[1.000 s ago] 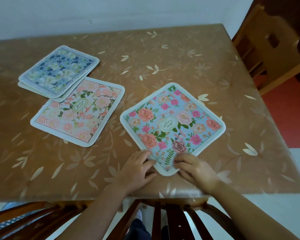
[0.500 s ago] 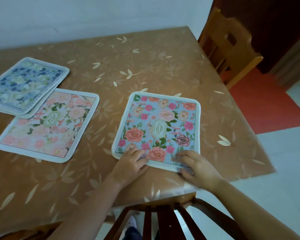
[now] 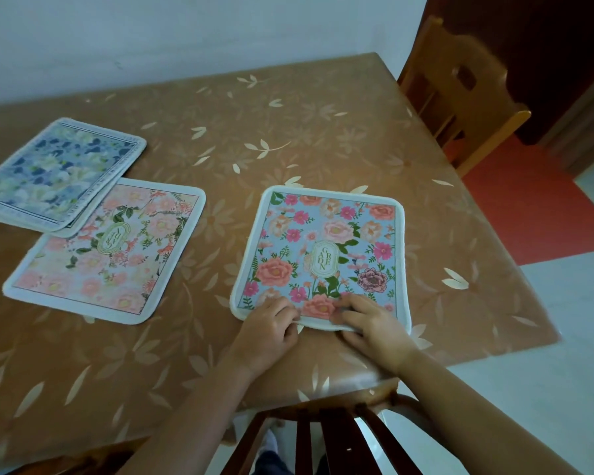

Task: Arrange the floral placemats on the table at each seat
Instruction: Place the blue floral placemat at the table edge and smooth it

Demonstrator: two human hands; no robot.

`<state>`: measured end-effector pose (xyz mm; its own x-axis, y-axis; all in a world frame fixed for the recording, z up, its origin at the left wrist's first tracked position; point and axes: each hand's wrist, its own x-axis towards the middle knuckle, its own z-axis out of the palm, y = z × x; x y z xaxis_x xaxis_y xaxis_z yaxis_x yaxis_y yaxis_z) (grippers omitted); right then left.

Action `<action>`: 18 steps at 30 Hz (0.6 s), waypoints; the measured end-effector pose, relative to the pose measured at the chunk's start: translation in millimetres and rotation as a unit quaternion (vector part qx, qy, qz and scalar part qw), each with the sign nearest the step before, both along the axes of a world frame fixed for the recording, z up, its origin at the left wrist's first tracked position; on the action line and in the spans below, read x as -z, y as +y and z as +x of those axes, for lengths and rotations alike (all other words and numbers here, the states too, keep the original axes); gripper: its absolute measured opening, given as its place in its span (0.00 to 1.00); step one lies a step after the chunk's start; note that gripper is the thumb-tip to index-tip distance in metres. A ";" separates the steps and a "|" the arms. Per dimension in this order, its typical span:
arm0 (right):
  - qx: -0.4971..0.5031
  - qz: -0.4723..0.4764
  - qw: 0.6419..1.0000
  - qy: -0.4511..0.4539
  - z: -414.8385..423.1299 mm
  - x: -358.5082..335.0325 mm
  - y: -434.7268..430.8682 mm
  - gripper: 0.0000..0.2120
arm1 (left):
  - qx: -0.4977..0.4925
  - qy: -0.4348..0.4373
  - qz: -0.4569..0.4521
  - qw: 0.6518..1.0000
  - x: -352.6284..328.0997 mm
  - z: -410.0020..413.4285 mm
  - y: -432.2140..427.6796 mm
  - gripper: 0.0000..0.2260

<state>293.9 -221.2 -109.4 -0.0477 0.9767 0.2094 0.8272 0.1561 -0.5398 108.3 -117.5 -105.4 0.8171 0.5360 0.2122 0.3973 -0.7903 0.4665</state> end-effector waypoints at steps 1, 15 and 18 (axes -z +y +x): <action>-0.010 0.005 1.000 -0.002 0.8 0.5 -1.2 0.06 | 0.002 0.000 0.002 1.000 -1.4 -2.0 -2.6 0.07; -0.014 -0.014 0.997 -0.070 30.3 10.6 -28.9 0.14 | -0.085 0.112 -0.005 0.990 19.3 -40.9 -27.8 0.23; 0.043 -0.109 0.988 -0.098 37.5 16.2 -36.3 0.24 | -0.115 0.190 -0.052 0.974 27.9 -41.9 -24.1 0.29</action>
<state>331.4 -257.5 -125.6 0.0196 0.9997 -0.0111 0.9244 -0.0223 -0.3808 66.5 -141.6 -133.3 0.6814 0.7170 -0.1469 0.7179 -0.6156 0.3251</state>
